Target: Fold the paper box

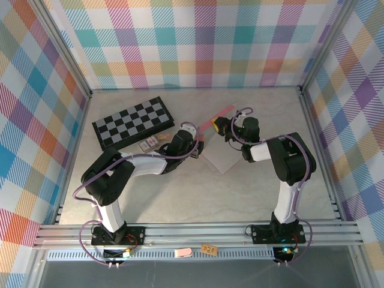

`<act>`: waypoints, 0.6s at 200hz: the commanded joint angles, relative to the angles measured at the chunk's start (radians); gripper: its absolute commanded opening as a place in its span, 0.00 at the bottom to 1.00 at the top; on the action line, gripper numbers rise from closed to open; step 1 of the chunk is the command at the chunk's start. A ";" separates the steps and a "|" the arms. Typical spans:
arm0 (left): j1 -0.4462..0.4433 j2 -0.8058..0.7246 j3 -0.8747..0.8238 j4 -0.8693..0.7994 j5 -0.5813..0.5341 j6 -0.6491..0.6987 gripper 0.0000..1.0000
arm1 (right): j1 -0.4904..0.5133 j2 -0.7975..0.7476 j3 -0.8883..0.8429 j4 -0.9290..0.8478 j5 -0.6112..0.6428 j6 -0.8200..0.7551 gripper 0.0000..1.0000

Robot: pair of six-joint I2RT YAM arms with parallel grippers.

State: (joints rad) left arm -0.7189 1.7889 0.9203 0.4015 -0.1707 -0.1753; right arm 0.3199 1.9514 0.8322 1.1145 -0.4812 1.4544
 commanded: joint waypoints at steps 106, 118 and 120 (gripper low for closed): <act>-0.022 0.099 0.088 0.038 -0.194 -0.070 0.41 | 0.056 0.057 -0.024 0.042 -0.030 0.030 0.00; -0.022 0.105 0.097 0.032 -0.205 -0.080 0.38 | 0.056 0.060 -0.025 0.044 -0.023 0.036 0.00; -0.022 0.107 0.099 0.029 -0.206 -0.082 0.38 | 0.056 0.060 -0.025 0.044 -0.022 0.037 0.00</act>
State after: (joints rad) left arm -0.7395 1.8591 0.9813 0.4026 -0.3168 -0.2218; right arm 0.3386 1.9747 0.8307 1.1706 -0.4431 1.4719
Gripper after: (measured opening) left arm 0.402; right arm 0.055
